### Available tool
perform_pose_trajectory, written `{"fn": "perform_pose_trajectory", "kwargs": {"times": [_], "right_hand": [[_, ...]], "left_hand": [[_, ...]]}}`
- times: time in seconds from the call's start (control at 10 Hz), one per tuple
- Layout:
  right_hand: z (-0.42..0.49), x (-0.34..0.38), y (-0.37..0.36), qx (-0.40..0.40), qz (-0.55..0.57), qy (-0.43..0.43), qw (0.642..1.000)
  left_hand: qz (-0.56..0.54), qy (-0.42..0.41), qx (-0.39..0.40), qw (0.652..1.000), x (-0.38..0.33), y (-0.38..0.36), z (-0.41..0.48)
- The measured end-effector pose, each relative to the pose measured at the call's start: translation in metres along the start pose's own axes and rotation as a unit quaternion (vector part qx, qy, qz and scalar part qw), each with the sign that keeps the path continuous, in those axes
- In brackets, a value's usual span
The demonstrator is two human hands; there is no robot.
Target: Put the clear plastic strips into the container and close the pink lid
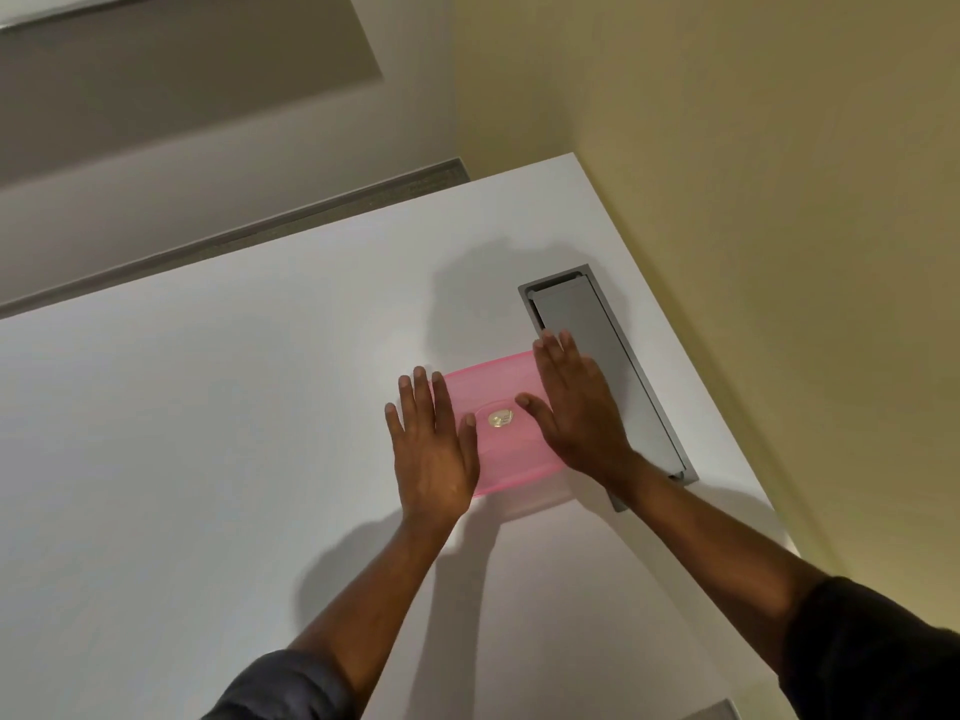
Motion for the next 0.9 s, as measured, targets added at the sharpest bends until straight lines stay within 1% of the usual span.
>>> {"fn": "perform_pose_trajectory", "kwargs": {"times": [0.1,0.2,0.4,0.6,0.7,0.8,0.9], "right_hand": [[0.001,0.0,0.002,0.009,-0.03,0.038,0.999],[0.001,0.0,0.001,0.02,-0.036,0.065,0.997],[0.006,0.0,-0.003,0.031,-0.023,0.061,0.997],[0.004,-0.002,0.002,0.043,-0.031,0.047,0.997],[0.004,0.004,0.009,0.072,-0.039,0.043,0.996],[0.007,0.009,0.02,0.124,-0.085,0.039,0.988],[0.005,0.014,0.028,0.143,-0.117,0.038,0.982]], "left_hand": [[0.007,-0.004,-0.005,1.0,0.001,-0.002,0.001],[-0.015,-0.01,-0.024,1.0,0.003,-0.005,-0.001],[-0.032,-0.008,-0.02,0.999,0.0,-0.002,-0.003],[-0.094,-0.025,-0.041,0.994,0.002,0.004,-0.011],[-0.087,-0.019,-0.018,0.996,-0.001,0.012,-0.011],[-0.032,-0.012,0.04,0.999,0.001,0.019,-0.009],[-0.038,-0.004,0.028,0.999,0.007,0.022,-0.021]]}}
Point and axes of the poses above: each hand's wrist, its own z-axis towards the middle knuckle, its own y-axis out of the back of the hand, x = y × z, the point moved 1 cm from there along z, towards the middle knuckle, and after that the axes turned 3 degrees about x, right-handed, at the moved point
